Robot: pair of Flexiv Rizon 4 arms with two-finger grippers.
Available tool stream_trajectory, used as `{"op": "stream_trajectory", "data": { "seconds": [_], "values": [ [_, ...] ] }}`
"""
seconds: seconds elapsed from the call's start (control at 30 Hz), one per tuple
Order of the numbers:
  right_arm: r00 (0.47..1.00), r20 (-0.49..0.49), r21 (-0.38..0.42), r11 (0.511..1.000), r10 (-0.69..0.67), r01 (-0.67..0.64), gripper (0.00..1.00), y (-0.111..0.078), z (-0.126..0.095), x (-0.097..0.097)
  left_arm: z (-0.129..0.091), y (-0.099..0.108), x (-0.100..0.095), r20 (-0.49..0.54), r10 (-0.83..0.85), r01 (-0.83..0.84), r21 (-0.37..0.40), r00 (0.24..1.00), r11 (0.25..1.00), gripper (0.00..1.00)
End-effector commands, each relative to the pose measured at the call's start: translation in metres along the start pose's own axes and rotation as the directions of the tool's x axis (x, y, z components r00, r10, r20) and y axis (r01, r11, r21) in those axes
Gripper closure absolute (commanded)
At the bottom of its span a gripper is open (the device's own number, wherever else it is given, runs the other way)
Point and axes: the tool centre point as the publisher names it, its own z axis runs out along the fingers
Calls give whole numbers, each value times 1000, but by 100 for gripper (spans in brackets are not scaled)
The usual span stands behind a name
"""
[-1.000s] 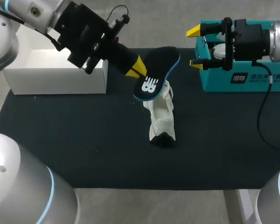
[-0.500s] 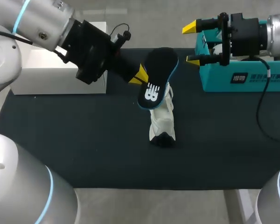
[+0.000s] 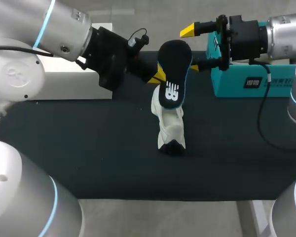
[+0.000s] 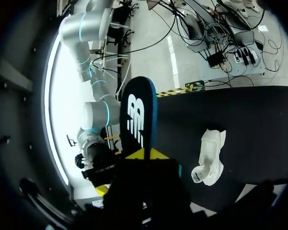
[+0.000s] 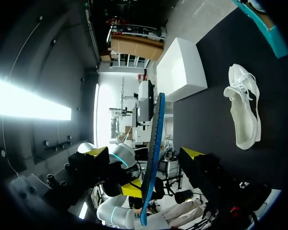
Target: Take the shoe out of the shoebox, open the shoe tongue, remove and reinsert the insole, then place the shoe into the shoebox
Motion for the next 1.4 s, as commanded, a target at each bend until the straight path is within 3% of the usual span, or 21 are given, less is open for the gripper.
{"op": "stream_trajectory", "data": {
  "seconds": [0.03,0.1,0.17,0.3,0.4,0.43,0.7,0.73,0.77,0.8,1.1,1.4],
  "values": [
    [1000,3,-2,1000,7,-7,24,-2,3,0,6,7,-3,-4,4,-4,3,1000,1000,100],
    [1000,2,-3,1000,12,-12,52,-4,2,-2,4,8,-4,-8,14,-14,4,1000,1000,100],
    [1000,-3,-3,1000,17,-17,60,-5,3,-2,3,10,-4,-7,19,-19,0,1000,1000,100],
    [1000,-13,4,1000,25,-25,68,-7,7,-5,2,16,-3,-13,34,-34,-14,999,999,100],
    [999,-14,3,1000,30,-30,97,-7,7,-7,1,15,-3,-14,40,-41,-11,999,999,100],
    [999,-15,2,1000,31,-31,100,-7,7,-7,1,14,-3,-17,41,-41,-6,999,999,100],
    [1000,-5,0,1000,23,-23,100,-5,9,-7,3,12,-3,-42,25,-24,17,999,1000,100],
    [1000,-3,0,1000,22,-22,100,-5,9,-8,1,13,-3,-56,28,-27,18,998,999,72],
    [1000,-2,1,1000,22,-22,100,-4,9,-8,-1,15,-2,-72,30,-29,21,997,999,20],
    [1000,0,1,1000,21,-21,100,-4,10,-9,-3,16,-2,-94,26,-23,28,995,999,0],
    [996,89,46,998,30,-34,100,-1,18,-26,-25,34,0,-365,114,-72,127,924,989,0],
    [995,93,49,998,27,-31,100,2,24,-32,-40,64,-17,-557,177,-116,144,812,983,0]
  ]
}}
